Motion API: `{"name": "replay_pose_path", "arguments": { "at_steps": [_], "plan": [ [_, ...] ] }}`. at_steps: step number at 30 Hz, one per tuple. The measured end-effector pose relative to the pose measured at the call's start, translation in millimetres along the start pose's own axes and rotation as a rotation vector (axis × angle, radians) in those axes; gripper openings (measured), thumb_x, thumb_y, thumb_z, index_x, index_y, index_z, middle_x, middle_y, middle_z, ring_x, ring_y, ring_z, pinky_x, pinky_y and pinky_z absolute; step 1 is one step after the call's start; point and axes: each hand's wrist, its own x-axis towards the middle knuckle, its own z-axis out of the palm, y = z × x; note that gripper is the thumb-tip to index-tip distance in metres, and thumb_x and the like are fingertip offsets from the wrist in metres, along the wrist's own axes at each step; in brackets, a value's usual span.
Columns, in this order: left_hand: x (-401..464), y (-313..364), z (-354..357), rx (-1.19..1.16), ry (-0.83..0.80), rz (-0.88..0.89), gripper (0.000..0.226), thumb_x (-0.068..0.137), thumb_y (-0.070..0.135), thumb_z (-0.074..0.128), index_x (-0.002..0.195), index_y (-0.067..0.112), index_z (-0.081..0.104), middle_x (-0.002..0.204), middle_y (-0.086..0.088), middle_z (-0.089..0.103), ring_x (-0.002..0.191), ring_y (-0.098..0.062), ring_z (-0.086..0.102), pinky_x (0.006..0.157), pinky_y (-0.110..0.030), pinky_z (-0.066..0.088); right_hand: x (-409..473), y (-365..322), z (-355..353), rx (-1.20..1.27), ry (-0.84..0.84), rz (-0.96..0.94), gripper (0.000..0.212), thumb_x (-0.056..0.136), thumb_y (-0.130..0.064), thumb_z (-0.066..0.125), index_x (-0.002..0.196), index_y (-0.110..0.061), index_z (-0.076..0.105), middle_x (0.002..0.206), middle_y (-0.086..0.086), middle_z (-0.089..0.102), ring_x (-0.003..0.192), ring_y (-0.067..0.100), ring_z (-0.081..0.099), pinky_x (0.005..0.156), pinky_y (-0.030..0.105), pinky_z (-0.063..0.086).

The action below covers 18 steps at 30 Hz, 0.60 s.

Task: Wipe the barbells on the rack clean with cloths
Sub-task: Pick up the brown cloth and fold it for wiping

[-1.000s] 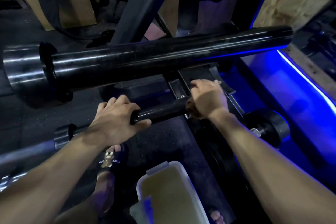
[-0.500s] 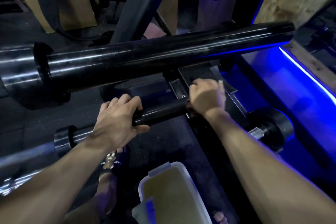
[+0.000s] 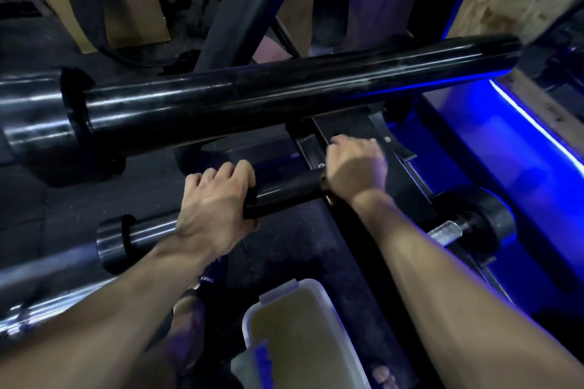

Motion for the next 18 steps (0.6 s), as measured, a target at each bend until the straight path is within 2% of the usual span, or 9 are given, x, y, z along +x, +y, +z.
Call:
{"name": "replay_pose_path", "arguments": {
  "at_steps": [2,4,6,9,11,13,14,16,18],
  "plan": [
    [1,2,3,0.036,0.015,0.011,0.058,0.067,0.041,0.084,0.102,0.032,0.040,0.095,0.012,0.046,0.087,-0.016,0.046,0.089,-0.033,0.028,7,9,-6,-0.058,-0.114,0.164,0.067,0.081,-0.032,0.012,0.107,-0.012,0.070,0.106,0.009,0.071,0.107,0.034,0.062,0.106,0.046,0.038],
    [2,4,3,0.054,0.016,0.015,0.060,0.066,0.041,0.086,0.107,0.032,0.042,0.097,0.012,0.045,0.089,-0.016,0.046,0.091,-0.035,0.031,-2,-10,-4,-0.111,-0.030,0.169,0.062,0.083,-0.033,0.013,0.100,-0.011,0.068,0.100,0.010,0.069,0.106,0.033,0.059,0.108,0.049,0.037],
    [4,6,4,0.065,-0.002,0.028,0.065,0.067,0.043,0.086,0.115,0.031,0.045,0.102,0.010,0.044,0.093,-0.017,0.046,0.092,-0.036,0.032,-25,-42,4,-0.053,0.050,0.026,0.057,0.087,-0.032,0.017,0.103,-0.011,0.068,0.103,0.010,0.069,0.110,0.033,0.058,0.109,0.053,0.036],
    [5,0,1,0.024,-0.071,0.050,0.066,0.073,0.056,0.079,0.128,0.035,0.049,0.113,0.010,0.041,0.103,-0.015,0.042,0.095,-0.035,0.028,-49,-60,9,0.076,0.038,-0.240,0.057,0.093,-0.031,0.023,0.127,-0.013,0.065,0.125,0.006,0.068,0.130,0.028,0.055,0.119,0.053,0.030],
    [6,-7,-5,-0.079,-0.116,0.054,0.057,0.081,0.067,0.067,0.131,0.042,0.053,0.115,0.013,0.042,0.106,-0.011,0.039,0.097,-0.032,0.024,-35,-38,5,0.117,0.049,-0.239,0.058,0.093,-0.031,0.024,0.132,-0.014,0.064,0.129,0.005,0.067,0.128,0.026,0.056,0.120,0.051,0.027],
    [4,-15,-9,-0.147,-0.170,0.028,0.057,0.089,0.070,0.053,0.140,0.044,0.051,0.123,0.015,0.045,0.114,-0.009,0.039,0.104,-0.032,0.022,-17,-7,5,0.065,0.023,-0.107,0.059,0.090,-0.032,0.025,0.133,-0.017,0.062,0.131,0.003,0.065,0.127,0.025,0.054,0.119,0.048,0.025],
    [3,-17,-10,-0.151,-0.184,0.022,0.060,0.090,0.070,0.049,0.144,0.043,0.048,0.127,0.015,0.046,0.117,-0.009,0.040,0.107,-0.033,0.022,-8,11,5,0.070,0.021,0.022,0.060,0.089,-0.033,0.025,0.133,-0.016,0.061,0.132,0.004,0.063,0.128,0.026,0.052,0.119,0.047,0.025],
    [3,-18,-10,-0.144,-0.174,0.027,0.061,0.090,0.070,0.049,0.145,0.043,0.047,0.130,0.015,0.051,0.118,-0.010,0.044,0.107,-0.034,0.023,-1,31,2,0.193,0.081,0.291,0.064,0.087,-0.035,0.025,0.132,-0.009,0.062,0.133,0.011,0.062,0.129,0.030,0.050,0.117,0.045,0.028],
    [5,-17,-9,-0.126,-0.156,0.032,0.059,0.090,0.069,0.052,0.143,0.044,0.049,0.125,0.016,0.056,0.114,-0.010,0.047,0.103,-0.034,0.026,-3,23,0,0.194,0.095,0.383,0.071,0.084,-0.036,0.018,0.128,-0.002,0.061,0.131,0.016,0.061,0.127,0.035,0.050,0.113,0.048,0.033]
  ]
}}
